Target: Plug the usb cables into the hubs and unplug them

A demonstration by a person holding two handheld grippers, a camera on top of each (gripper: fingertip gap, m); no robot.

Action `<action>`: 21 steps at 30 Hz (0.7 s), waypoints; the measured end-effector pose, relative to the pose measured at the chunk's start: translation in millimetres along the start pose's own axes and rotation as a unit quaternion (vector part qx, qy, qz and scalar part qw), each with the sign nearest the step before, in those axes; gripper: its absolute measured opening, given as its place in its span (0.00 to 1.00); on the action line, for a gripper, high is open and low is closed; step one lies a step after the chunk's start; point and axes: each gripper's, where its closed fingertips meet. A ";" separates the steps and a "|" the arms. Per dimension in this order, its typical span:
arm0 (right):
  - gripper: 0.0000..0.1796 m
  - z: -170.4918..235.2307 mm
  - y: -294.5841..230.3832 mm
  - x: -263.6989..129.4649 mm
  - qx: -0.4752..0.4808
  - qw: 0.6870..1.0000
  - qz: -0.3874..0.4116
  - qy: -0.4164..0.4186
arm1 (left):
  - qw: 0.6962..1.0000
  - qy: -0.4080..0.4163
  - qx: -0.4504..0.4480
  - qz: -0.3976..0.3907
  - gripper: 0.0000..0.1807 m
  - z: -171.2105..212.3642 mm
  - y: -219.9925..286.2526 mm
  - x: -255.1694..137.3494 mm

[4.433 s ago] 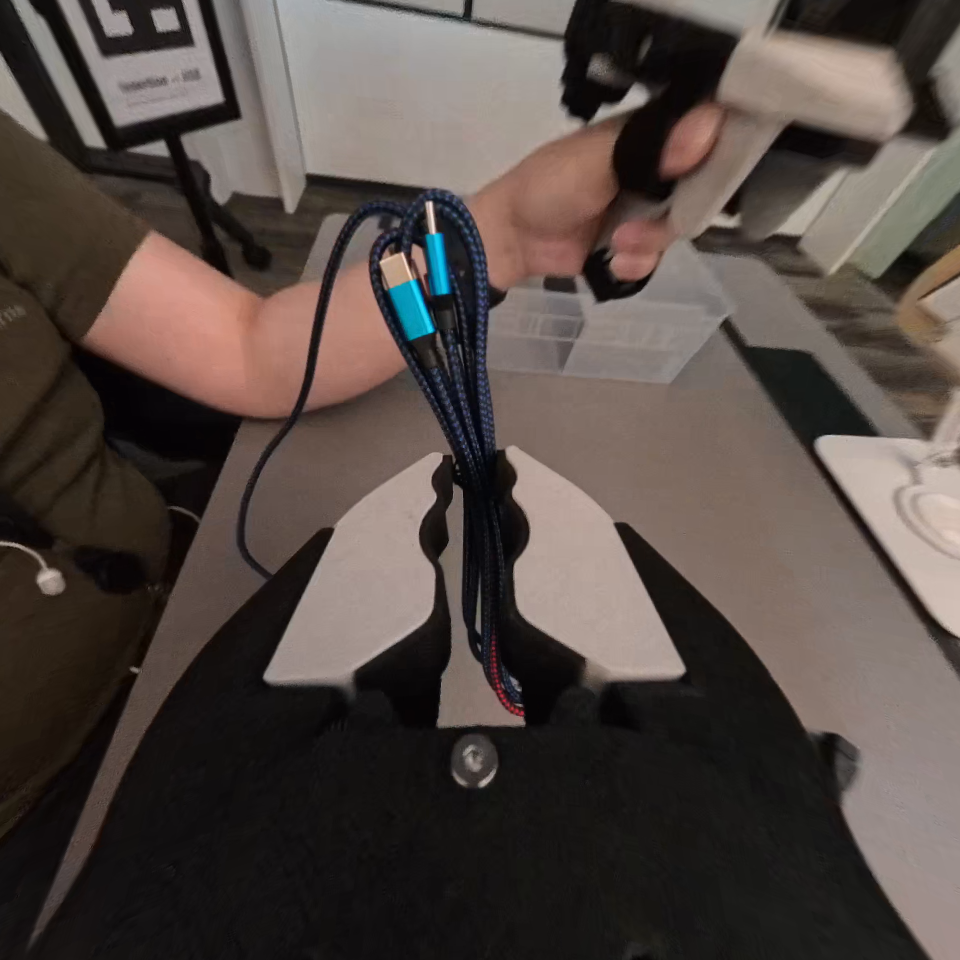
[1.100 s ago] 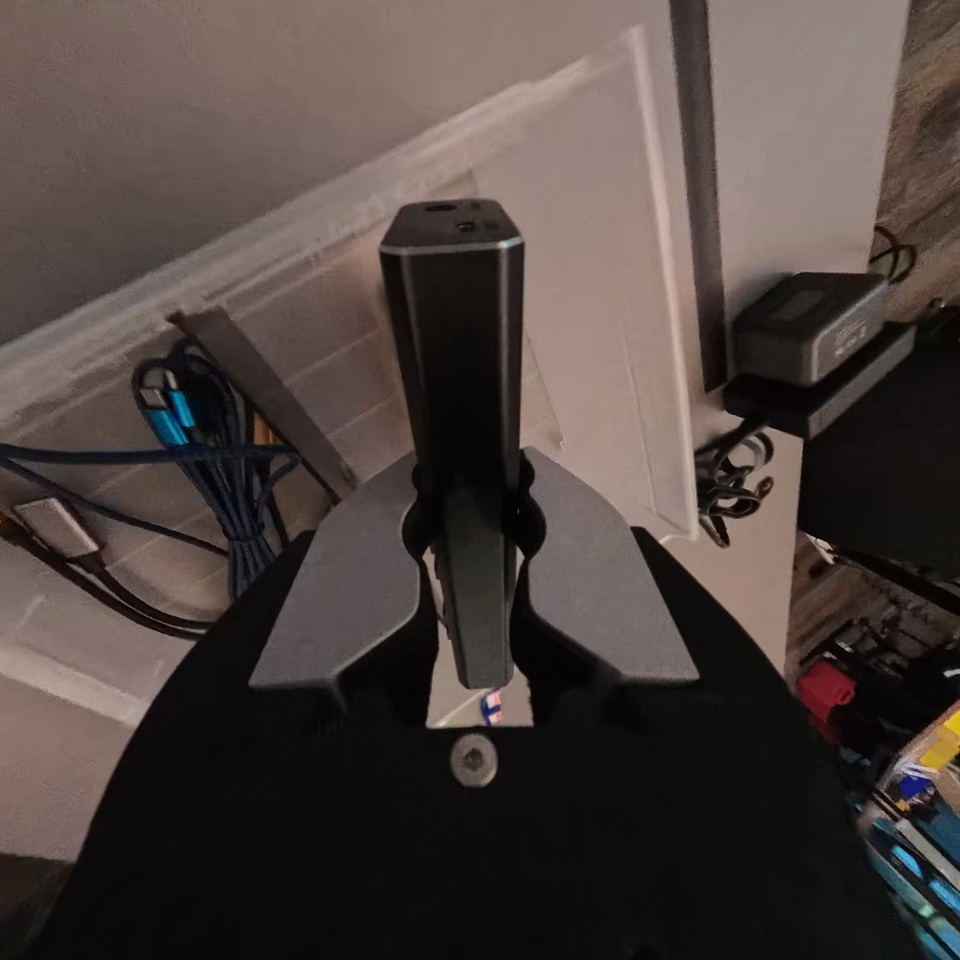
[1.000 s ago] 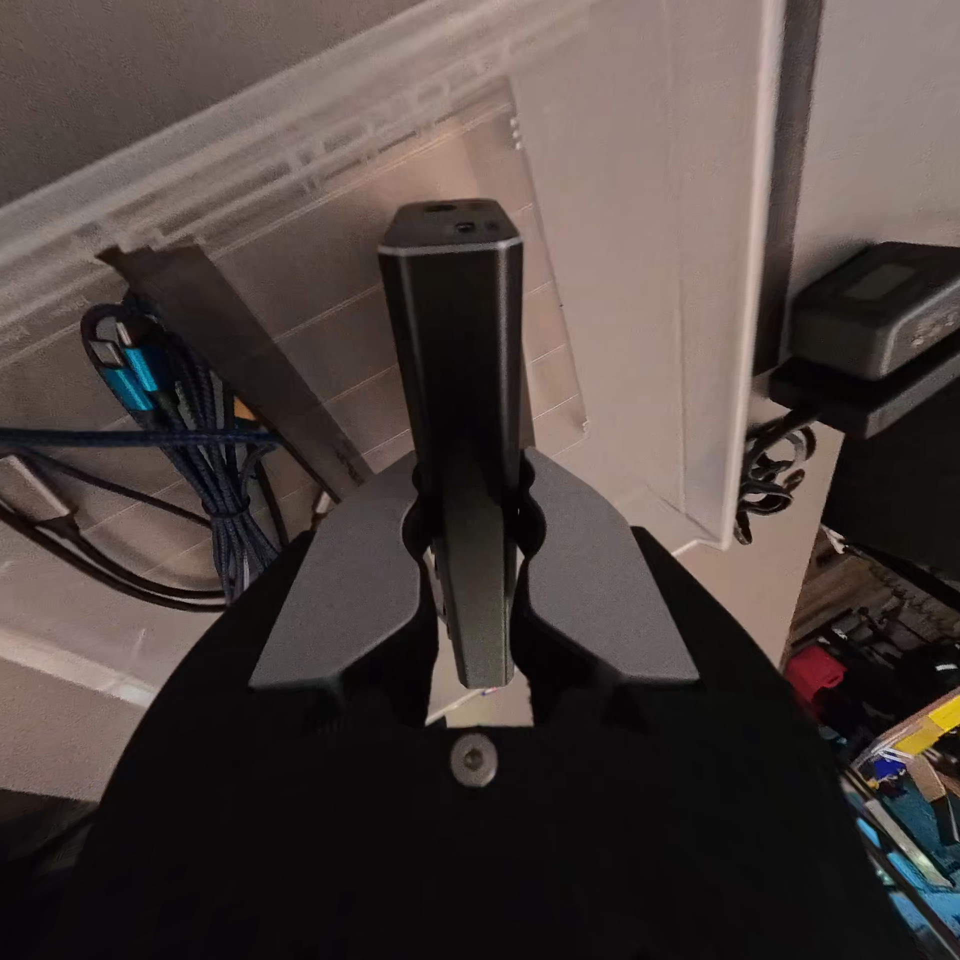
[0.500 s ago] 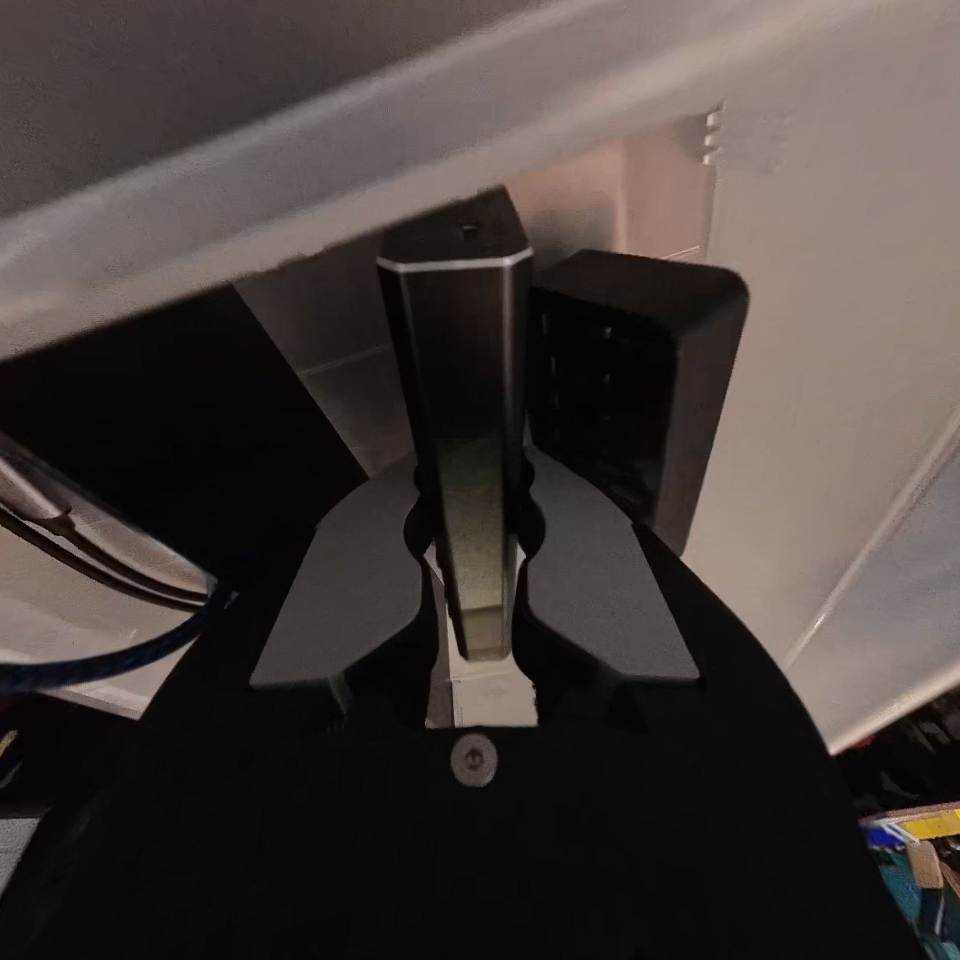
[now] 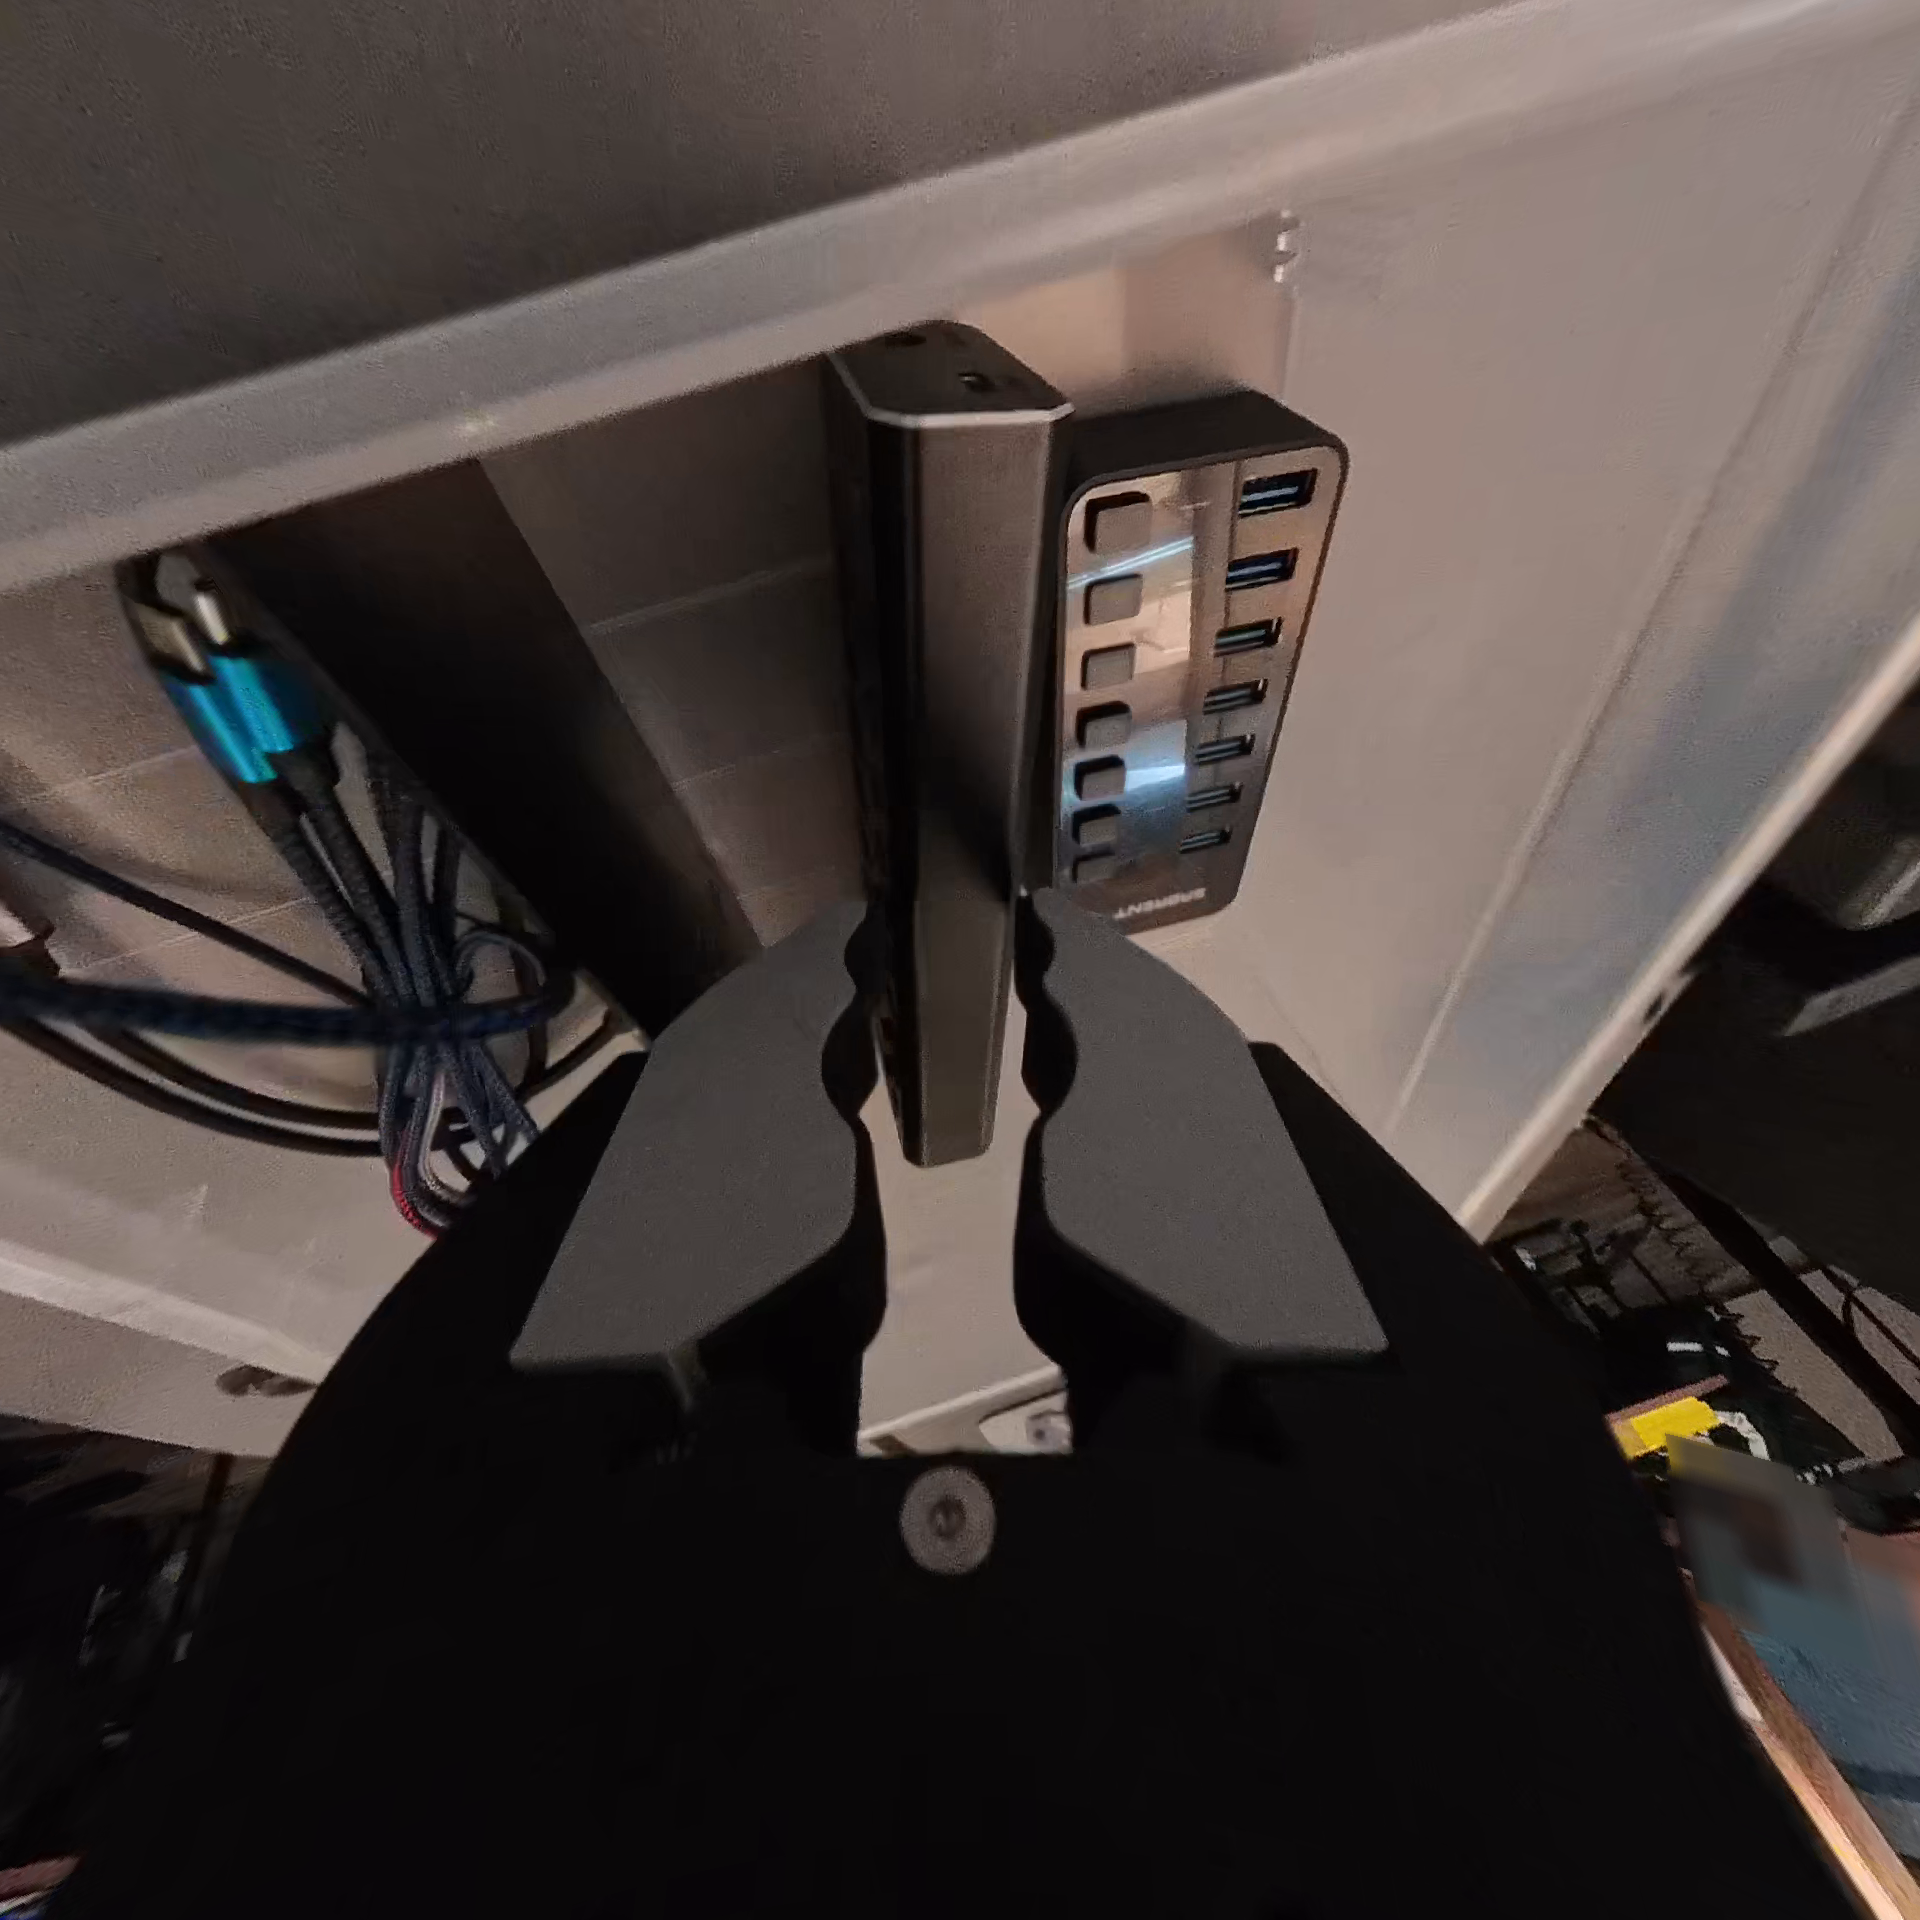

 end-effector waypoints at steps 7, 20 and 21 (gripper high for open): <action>0.17 -95.5 7.8 -124.5 -0.027 0.973 0.133 0.185 | 1.000 0.021 0.003 0.009 0.18 -12.1 6.1 -7.0; 0.17 -224.5 -134.6 -19.7 -0.191 0.954 -0.060 0.223 | 0.998 0.048 0.002 0.033 0.18 -31.2 21.6 -30.1; 0.17 -226.4 -132.4 -14.6 -0.186 0.955 -0.063 0.223 | 0.998 0.054 0.005 0.031 0.17 -34.0 21.6 -33.6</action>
Point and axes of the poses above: each gripper's, where its closed fingertips meet, x out along the fingers, z out of its underside, y = z × x across the jaws, and after that the axes turned 7 degrees about y, right-handed
